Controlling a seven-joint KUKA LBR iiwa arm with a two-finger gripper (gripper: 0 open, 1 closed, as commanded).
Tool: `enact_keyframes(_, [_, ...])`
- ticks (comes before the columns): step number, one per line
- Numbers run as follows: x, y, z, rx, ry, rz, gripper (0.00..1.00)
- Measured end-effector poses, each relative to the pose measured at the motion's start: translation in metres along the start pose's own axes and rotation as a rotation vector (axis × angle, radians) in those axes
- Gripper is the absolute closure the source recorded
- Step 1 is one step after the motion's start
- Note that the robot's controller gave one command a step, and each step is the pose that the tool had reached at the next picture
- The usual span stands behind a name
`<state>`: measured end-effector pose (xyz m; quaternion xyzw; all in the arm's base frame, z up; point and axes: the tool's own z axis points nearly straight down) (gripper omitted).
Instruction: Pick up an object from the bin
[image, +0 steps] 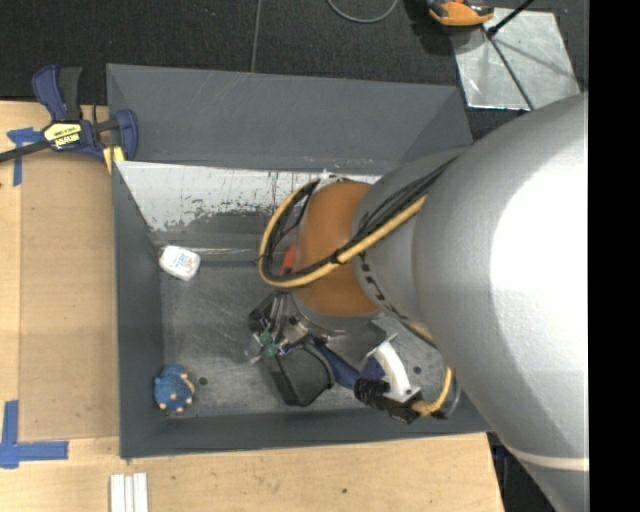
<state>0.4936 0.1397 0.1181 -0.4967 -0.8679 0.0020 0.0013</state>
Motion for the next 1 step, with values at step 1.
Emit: enact_keyframes(1, [-0.0003, -0.0009, -0.0451, -0.003, 0.0, -0.004, 1.0])
